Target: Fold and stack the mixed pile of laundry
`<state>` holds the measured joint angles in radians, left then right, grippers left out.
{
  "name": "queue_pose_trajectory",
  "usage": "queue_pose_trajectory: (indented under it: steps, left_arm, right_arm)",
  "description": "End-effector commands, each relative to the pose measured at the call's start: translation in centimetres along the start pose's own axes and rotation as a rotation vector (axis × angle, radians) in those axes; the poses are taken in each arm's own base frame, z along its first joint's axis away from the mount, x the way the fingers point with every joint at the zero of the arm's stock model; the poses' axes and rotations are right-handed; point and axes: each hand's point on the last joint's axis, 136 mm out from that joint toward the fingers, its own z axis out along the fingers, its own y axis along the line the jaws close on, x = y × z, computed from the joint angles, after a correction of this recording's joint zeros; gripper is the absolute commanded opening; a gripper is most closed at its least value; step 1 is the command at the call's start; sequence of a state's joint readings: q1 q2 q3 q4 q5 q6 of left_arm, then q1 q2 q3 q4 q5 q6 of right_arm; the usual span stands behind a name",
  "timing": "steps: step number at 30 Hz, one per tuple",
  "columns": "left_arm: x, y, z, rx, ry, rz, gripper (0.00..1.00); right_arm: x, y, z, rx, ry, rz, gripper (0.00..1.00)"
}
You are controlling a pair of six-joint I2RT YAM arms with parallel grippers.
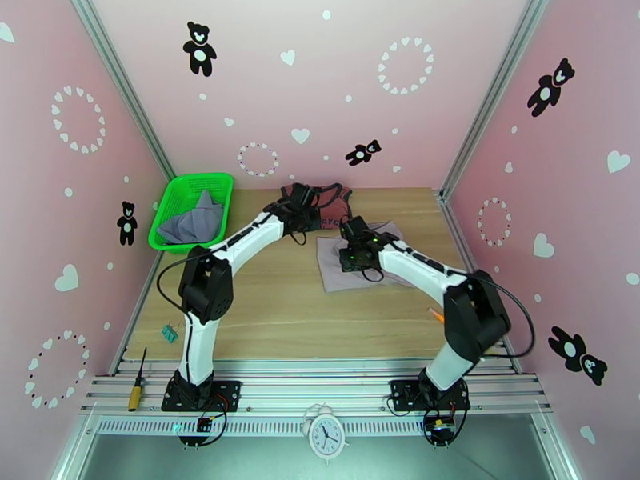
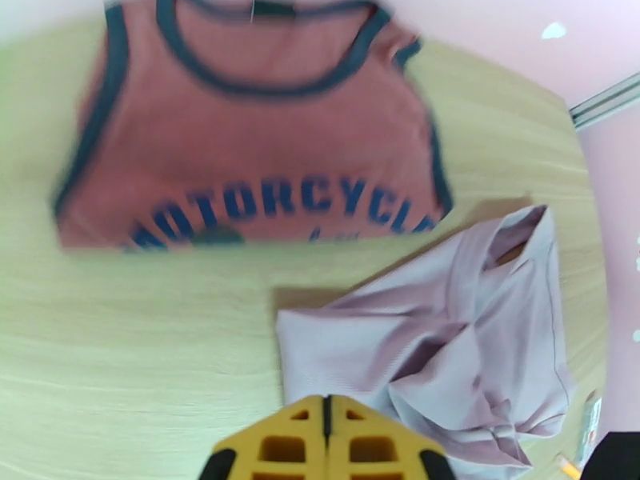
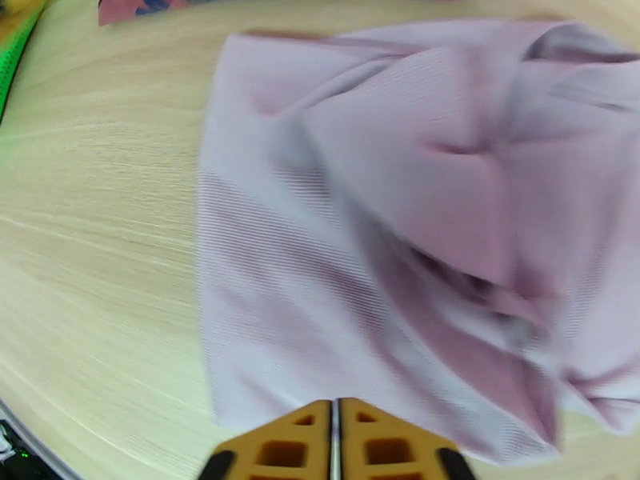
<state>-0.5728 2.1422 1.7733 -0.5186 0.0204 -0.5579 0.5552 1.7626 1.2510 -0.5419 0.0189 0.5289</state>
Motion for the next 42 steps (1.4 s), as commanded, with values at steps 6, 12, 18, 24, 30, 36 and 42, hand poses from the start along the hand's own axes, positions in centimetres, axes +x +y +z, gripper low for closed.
queue_pose_trajectory:
  steps: [6,12,18,24,30,36,42]
  left_arm:
    - [4.9,-2.3,6.6,0.113,0.079,-0.106,0.0]
    - [7.1,0.0,9.4,0.028,0.123,-0.127,0.0]
    - [9.5,2.8,10.2,-0.061,0.158,-0.115,0.0]
    - [10.2,4.4,9.8,-0.121,0.162,-0.084,0.0]
    - [10.0,4.7,9.5,-0.142,0.157,-0.062,0.0]
    - [8.8,4.2,8.1,-0.145,0.132,-0.028,0.0]
    - [6.0,1.2,1.8,-0.135,0.041,0.083,0.0]
  right_arm:
    - [-1.6,1.4,4.9,-0.012,0.035,0.045,0.0]
    - [-2.6,-0.1,7.1,0.091,0.025,0.045,0.0]
    - [-4.1,-4.3,7.1,0.228,0.0,0.046,0.0]
    - [-5.8,-9.3,6.2,0.286,-0.021,0.098,0.0]
    - [-6.2,-13.7,5.0,0.335,-0.029,0.17,0.0]
    - [-6.7,-14.7,2.1,0.348,-0.064,0.171,0.0]
    - [-5.1,-12.6,-0.4,0.239,-0.07,0.158,0.0]
